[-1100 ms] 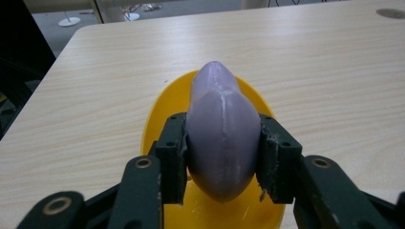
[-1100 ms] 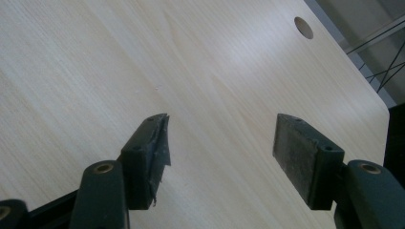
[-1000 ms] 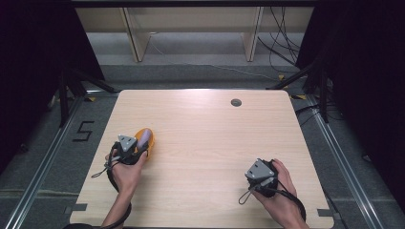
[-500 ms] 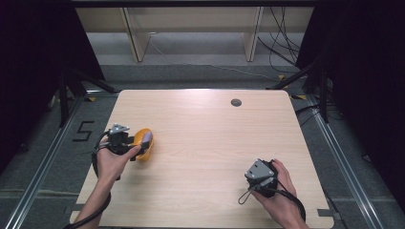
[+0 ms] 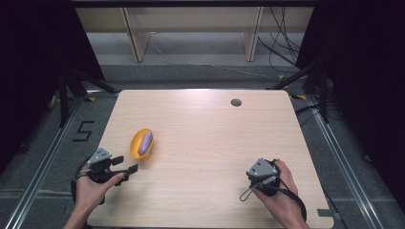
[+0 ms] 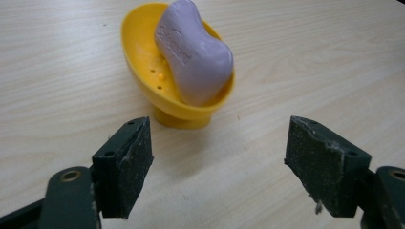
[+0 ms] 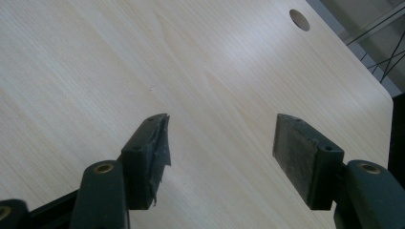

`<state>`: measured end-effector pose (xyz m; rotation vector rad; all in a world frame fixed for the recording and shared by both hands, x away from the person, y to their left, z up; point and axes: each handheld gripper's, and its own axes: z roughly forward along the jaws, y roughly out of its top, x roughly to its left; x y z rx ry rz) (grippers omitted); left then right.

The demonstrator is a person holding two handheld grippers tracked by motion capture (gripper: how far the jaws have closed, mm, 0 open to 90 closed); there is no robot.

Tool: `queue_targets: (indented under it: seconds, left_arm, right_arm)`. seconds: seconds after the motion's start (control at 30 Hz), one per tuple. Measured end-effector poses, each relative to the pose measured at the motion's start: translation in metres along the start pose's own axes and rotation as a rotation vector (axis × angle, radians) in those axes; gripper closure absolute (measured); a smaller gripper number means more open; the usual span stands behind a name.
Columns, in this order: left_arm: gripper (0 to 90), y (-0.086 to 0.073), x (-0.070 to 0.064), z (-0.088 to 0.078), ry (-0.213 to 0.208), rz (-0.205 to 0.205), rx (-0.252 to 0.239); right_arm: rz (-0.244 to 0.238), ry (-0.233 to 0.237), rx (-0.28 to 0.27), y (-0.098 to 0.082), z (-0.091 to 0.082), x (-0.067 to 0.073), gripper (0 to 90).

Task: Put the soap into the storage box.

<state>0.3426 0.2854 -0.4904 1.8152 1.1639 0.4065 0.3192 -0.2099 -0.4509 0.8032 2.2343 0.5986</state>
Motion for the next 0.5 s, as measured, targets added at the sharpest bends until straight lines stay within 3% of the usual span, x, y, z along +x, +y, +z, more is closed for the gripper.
queue_targets:
  seconds: [0.03, 0.13, 0.37, 0.43, 0.5]
  left_arm:
    - [23.8, -0.0032, -0.0023, -0.0006, -0.001, 0.001, -0.014]
    - [23.8, -0.0077, -0.0071, -0.0006, 0.007, 0.061, -0.003]
    - [23.9, -0.0101, -0.006, 0.0038, 0.014, 0.065, 0.026]
    - [24.0, -0.0101, -0.0047, 0.0041, 0.007, 0.075, 0.028]
    - [24.0, -0.0106, -0.0039, 0.0047, 0.008, 0.072, 0.032]
  right_arm:
    - [0.004, -0.013, -0.012, -0.0005, 0.0012, 0.0, 38.0]
    - [0.015, 0.022, -0.002, -0.0008, 0.0006, -0.0029, 39.4]
    - [0.062, 0.044, 0.006, -0.0041, 0.0025, -0.0065, 41.8]
    - [0.101, 0.062, 0.006, -0.0053, 0.0036, -0.0075, 42.8]
    - [0.111, 0.053, 0.01, -0.0055, 0.003, -0.0081, 43.0]
